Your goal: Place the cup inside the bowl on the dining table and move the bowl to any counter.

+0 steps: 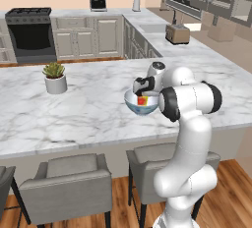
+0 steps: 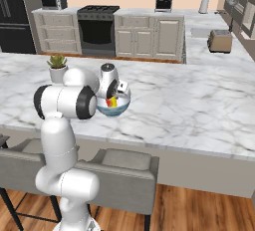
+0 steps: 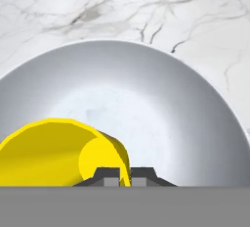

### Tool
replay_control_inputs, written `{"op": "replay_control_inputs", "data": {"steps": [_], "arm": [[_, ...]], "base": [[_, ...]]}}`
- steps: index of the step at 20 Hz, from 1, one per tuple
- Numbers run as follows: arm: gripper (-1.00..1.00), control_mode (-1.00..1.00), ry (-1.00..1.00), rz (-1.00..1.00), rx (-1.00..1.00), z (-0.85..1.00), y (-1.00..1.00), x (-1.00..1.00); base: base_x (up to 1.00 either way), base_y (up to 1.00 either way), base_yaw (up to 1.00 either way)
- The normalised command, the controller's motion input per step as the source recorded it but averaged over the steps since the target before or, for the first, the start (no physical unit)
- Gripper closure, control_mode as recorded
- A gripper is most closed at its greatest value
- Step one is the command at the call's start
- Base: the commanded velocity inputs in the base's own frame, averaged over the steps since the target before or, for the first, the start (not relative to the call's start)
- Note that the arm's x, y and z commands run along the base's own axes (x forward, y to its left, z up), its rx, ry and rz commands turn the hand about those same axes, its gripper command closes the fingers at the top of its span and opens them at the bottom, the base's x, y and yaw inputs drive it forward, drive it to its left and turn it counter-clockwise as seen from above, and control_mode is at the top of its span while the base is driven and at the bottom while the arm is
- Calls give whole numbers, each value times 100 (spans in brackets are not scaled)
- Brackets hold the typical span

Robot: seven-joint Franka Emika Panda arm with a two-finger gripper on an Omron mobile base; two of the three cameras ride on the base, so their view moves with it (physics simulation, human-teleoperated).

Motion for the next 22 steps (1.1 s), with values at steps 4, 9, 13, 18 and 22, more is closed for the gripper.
{"op": "replay_control_inputs", "data": {"steps": [4,9,13,18,22], "arm": [[100,-100,0,0,0,-20,0,0],[100,-100,0,0,0,-6,1,0],[100,-100,0,0,0,0,0,0],[-100,-100,0,0,0,0,0,0],[-100,-100,3,-1,0,0,0,1]], "base": [[0,0,0],[0,0,0],[0,0,0],[0,0,0],[0,0,0]]}}
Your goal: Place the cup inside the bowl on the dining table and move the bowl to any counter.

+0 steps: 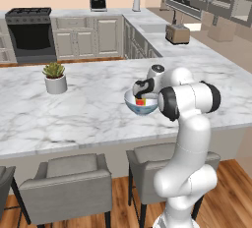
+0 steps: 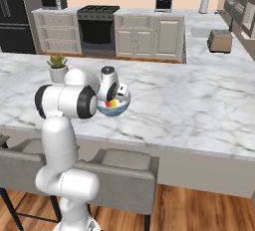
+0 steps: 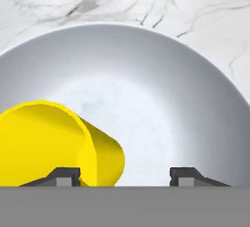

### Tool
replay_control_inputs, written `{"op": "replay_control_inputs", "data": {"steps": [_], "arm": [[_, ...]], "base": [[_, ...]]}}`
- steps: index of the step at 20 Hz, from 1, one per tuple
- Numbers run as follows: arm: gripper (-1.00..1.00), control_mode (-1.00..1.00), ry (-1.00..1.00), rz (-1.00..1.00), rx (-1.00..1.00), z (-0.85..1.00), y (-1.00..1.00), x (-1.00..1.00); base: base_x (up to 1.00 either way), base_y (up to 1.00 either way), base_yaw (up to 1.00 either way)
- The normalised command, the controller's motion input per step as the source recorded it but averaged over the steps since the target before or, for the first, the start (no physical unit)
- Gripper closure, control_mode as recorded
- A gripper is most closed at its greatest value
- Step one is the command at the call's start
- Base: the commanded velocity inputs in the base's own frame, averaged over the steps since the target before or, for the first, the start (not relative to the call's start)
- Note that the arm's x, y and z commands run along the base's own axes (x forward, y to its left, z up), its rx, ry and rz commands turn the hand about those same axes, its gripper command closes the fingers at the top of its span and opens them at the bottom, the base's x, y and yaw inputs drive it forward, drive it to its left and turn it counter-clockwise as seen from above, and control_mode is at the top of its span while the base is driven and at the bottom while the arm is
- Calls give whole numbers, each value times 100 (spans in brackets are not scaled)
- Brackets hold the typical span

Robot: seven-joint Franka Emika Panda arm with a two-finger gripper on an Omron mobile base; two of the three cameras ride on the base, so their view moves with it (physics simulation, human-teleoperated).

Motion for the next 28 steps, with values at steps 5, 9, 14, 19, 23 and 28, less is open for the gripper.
{"op": "replay_control_inputs", "data": {"steps": [5,9,14,19,23,28], "arm": [[-100,-100,1,-1,0,13,0,0],[-100,-100,0,-1,0,39,0,0],[-100,-100,0,0,0,26,-9,-1],[-100,-100,4,0,0,0,-51,-3],[-100,-100,1,0,0,0,-66,-3],[-100,-100,0,0,4,0,-49,0]], "base": [[0,0,0],[0,0,0],[0,0,0],[0,0,0],[0,0,0],[0,0,0]]}}
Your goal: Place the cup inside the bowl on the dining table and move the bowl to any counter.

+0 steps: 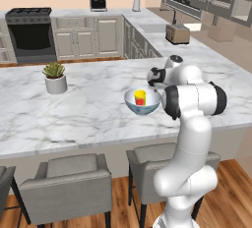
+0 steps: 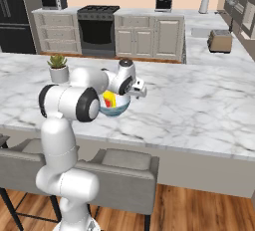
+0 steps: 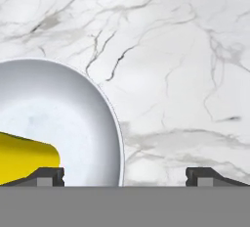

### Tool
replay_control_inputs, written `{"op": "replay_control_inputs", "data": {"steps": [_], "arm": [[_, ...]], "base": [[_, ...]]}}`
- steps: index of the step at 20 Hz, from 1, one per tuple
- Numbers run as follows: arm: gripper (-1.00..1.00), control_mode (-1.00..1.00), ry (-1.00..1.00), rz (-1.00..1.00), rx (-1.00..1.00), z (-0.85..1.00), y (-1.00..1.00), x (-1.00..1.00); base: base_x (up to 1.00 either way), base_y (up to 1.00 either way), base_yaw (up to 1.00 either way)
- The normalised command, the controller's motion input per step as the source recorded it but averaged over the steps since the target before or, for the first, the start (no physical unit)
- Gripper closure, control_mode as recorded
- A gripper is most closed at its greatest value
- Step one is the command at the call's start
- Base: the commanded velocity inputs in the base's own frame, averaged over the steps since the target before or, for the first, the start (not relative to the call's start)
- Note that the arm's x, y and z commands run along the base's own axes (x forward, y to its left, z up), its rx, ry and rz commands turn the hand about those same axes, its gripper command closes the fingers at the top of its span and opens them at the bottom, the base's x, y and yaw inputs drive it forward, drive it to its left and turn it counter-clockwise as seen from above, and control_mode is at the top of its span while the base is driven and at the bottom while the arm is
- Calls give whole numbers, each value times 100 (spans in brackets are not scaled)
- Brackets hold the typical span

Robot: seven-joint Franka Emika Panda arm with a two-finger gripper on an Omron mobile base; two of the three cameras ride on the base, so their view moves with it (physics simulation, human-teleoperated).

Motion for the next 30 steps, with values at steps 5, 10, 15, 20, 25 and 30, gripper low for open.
{"op": "replay_control_inputs", "data": {"steps": [5,10,15,20,25,30], "arm": [[-100,-100,-3,0,14,-2,-24,0],[-100,-100,-2,0,16,0,-6,0],[-100,-100,0,1,15,0,0,0],[-100,-100,0,1,1,-2,2,0],[-100,-100,0,0,0,-25,23,1],[-100,-100,0,0,0,-19,37,8]], "base": [[0,0,0],[0,0,0],[0,0,0],[0,0,0],[0,0,0],[0,0,0]]}}
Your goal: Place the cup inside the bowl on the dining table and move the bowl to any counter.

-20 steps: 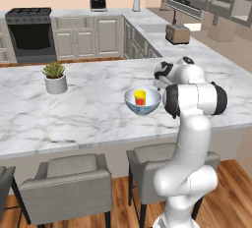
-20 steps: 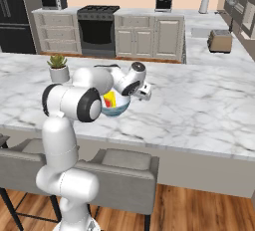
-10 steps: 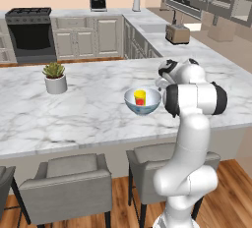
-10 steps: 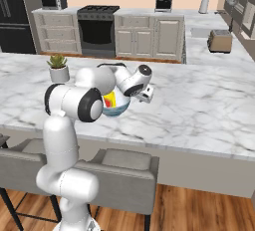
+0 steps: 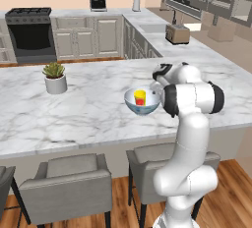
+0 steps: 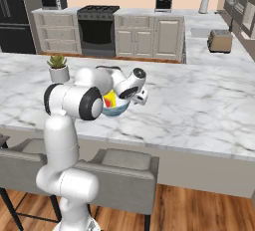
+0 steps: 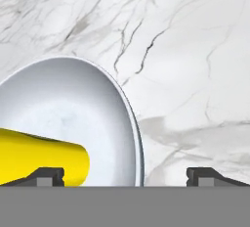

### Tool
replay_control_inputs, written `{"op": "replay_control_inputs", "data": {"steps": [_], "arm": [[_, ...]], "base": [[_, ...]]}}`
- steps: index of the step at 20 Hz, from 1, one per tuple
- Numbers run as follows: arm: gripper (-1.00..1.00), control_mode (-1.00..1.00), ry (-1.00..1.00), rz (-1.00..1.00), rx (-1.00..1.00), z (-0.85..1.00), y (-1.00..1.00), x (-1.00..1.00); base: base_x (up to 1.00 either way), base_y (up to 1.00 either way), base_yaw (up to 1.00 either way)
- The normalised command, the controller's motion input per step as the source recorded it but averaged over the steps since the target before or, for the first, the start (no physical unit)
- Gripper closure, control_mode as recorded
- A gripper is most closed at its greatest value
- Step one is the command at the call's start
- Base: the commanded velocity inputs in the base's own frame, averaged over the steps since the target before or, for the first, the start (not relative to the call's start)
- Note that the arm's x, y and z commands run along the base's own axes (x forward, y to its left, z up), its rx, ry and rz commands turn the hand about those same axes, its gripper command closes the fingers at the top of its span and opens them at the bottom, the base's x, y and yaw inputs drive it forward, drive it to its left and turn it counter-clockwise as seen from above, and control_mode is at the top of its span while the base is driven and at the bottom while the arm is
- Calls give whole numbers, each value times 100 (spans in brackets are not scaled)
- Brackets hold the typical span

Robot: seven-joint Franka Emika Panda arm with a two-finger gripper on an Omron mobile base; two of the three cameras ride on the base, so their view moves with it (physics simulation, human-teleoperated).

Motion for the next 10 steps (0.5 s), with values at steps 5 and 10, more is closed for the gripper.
{"op": "replay_control_inputs", "data": {"steps": [5,10], "arm": [[-100,-100,0,0,0,-17,19,8],[-100,-100,1,0,0,-13,5,1]], "base": [[0,0,0],[0,0,0]]}}
